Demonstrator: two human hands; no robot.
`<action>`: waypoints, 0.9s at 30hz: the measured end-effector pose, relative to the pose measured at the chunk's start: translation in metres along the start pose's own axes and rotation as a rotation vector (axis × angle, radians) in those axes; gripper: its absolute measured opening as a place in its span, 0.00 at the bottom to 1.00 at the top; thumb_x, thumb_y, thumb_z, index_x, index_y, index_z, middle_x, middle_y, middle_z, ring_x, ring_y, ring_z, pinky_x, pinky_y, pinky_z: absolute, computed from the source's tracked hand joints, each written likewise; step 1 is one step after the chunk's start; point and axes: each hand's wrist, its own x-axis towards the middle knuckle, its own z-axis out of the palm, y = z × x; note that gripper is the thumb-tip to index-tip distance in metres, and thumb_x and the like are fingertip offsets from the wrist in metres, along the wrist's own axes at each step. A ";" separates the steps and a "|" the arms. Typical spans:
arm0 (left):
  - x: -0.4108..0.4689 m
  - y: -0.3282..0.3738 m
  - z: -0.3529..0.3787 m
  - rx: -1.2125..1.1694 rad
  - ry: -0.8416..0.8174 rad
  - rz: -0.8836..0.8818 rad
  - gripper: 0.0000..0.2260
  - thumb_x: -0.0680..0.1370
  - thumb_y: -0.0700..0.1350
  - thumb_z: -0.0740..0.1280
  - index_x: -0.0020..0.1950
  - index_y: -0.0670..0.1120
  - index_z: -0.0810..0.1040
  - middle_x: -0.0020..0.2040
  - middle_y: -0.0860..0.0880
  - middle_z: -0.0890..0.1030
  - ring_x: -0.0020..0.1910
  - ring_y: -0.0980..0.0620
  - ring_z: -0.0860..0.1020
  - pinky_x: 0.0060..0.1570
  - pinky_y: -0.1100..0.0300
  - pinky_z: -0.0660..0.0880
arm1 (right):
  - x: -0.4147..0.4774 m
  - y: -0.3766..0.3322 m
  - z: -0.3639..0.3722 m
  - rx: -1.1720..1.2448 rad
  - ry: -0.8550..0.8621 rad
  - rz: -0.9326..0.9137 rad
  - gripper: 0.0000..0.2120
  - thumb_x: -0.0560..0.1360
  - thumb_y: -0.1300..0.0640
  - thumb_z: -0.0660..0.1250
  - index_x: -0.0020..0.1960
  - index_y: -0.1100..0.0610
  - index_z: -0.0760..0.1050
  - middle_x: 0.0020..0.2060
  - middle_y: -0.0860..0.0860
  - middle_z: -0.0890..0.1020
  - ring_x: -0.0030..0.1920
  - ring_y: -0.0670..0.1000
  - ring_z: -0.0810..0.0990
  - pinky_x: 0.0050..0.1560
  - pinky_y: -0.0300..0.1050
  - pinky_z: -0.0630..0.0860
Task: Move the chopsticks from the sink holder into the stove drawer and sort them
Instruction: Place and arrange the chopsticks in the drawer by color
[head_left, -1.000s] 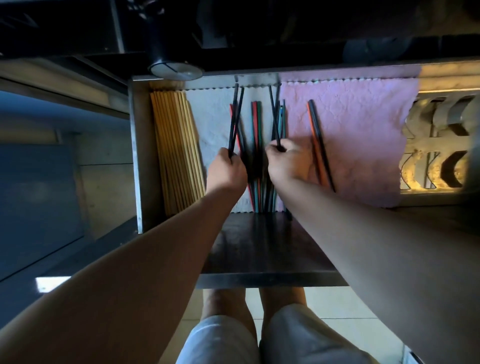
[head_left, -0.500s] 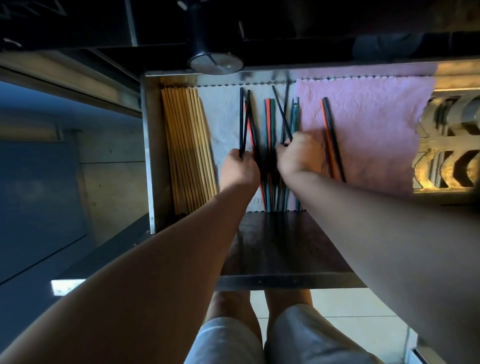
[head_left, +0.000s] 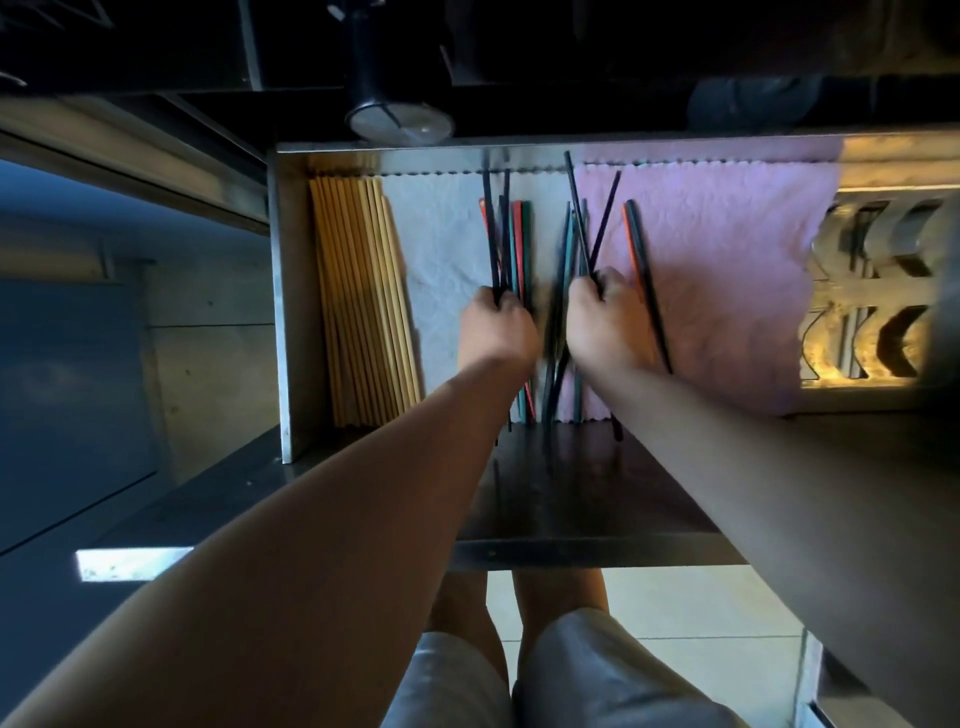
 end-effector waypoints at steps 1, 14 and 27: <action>-0.001 0.002 0.004 0.006 0.000 0.006 0.11 0.81 0.41 0.56 0.56 0.38 0.76 0.57 0.37 0.79 0.55 0.38 0.77 0.52 0.53 0.71 | -0.002 0.004 -0.003 0.051 -0.011 -0.001 0.07 0.75 0.57 0.56 0.39 0.59 0.67 0.38 0.59 0.76 0.42 0.60 0.75 0.41 0.48 0.67; -0.022 0.001 0.011 0.094 -0.045 0.084 0.10 0.81 0.45 0.56 0.50 0.43 0.75 0.50 0.40 0.81 0.50 0.37 0.80 0.51 0.47 0.78 | -0.004 0.005 -0.023 0.282 -0.306 0.079 0.23 0.80 0.44 0.56 0.33 0.53 0.76 0.15 0.46 0.68 0.18 0.47 0.65 0.27 0.37 0.63; 0.005 -0.024 -0.064 0.041 0.079 -0.060 0.12 0.80 0.40 0.56 0.58 0.48 0.75 0.55 0.42 0.82 0.54 0.41 0.81 0.53 0.49 0.78 | -0.022 -0.039 0.045 0.261 -0.486 0.126 0.05 0.78 0.58 0.63 0.44 0.58 0.74 0.33 0.55 0.76 0.29 0.53 0.74 0.28 0.43 0.76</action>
